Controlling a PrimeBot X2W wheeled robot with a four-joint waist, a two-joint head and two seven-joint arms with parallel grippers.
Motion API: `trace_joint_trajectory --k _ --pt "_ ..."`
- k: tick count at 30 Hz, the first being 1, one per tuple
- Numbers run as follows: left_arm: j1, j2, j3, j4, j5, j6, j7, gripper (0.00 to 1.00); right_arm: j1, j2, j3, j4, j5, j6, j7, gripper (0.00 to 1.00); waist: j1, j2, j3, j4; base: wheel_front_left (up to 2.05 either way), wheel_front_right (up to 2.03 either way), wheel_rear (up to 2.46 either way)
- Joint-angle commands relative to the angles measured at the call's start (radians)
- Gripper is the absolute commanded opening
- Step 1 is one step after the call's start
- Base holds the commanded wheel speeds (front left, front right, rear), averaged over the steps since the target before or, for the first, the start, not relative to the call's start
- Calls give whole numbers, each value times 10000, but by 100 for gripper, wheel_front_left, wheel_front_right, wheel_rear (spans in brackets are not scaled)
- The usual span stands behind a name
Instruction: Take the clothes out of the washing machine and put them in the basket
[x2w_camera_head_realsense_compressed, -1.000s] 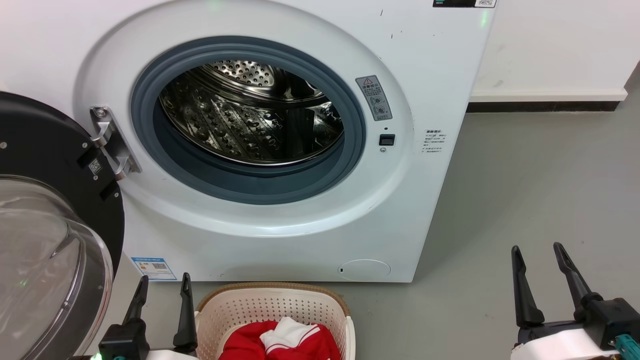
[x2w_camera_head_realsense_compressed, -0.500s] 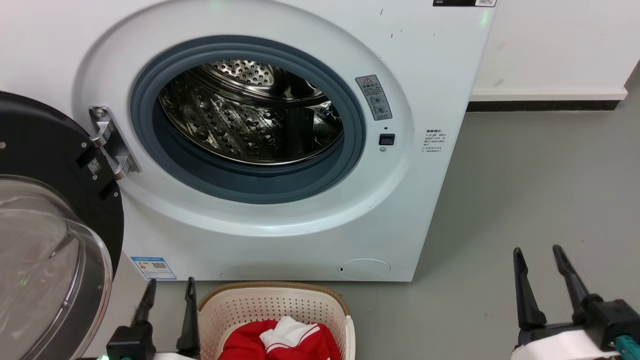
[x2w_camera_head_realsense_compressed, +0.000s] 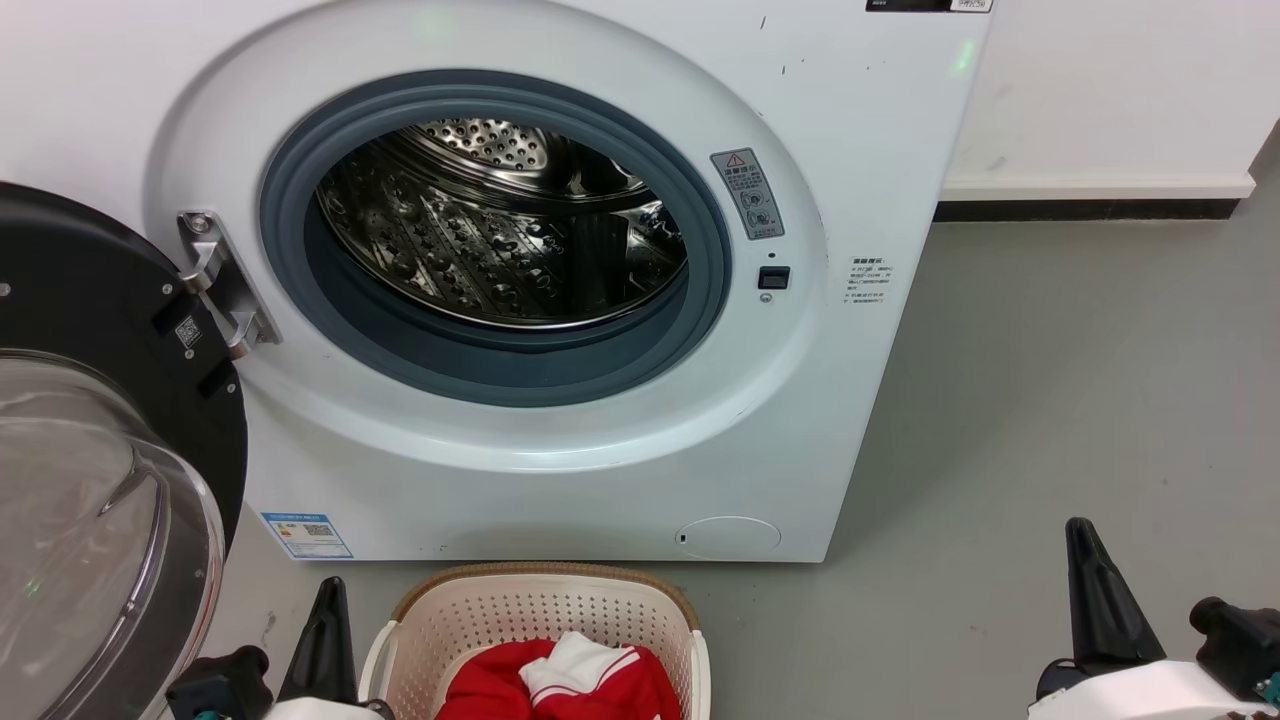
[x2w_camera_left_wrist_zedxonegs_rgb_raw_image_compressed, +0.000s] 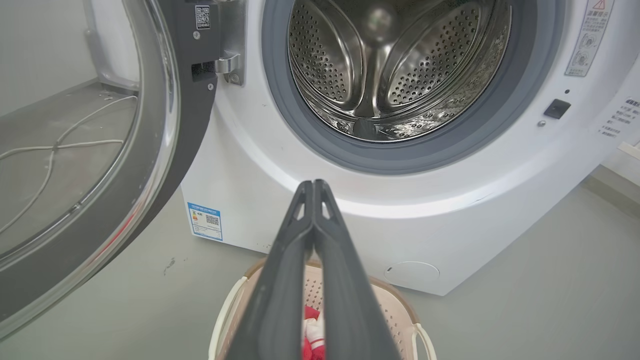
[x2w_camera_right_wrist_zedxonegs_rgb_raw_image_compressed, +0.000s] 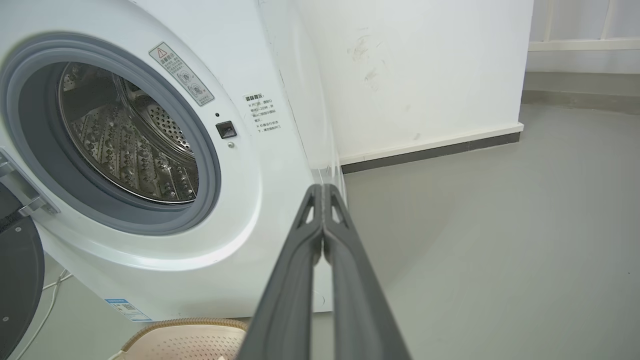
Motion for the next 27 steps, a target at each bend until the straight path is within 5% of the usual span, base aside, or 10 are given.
trace_joint_trajectory --k 1,27 --pt "-337 19 31 -132 -544 -40 81 0 -325 -31 -34 -70 550 -1 103 0 0 -1 1 3 0 0 0" --pt "-903 17 103 61 -4929 -282 1067 0 -890 -53 -147 385 4946 -3 1148 0 0 -1 25 30 0 0 0"
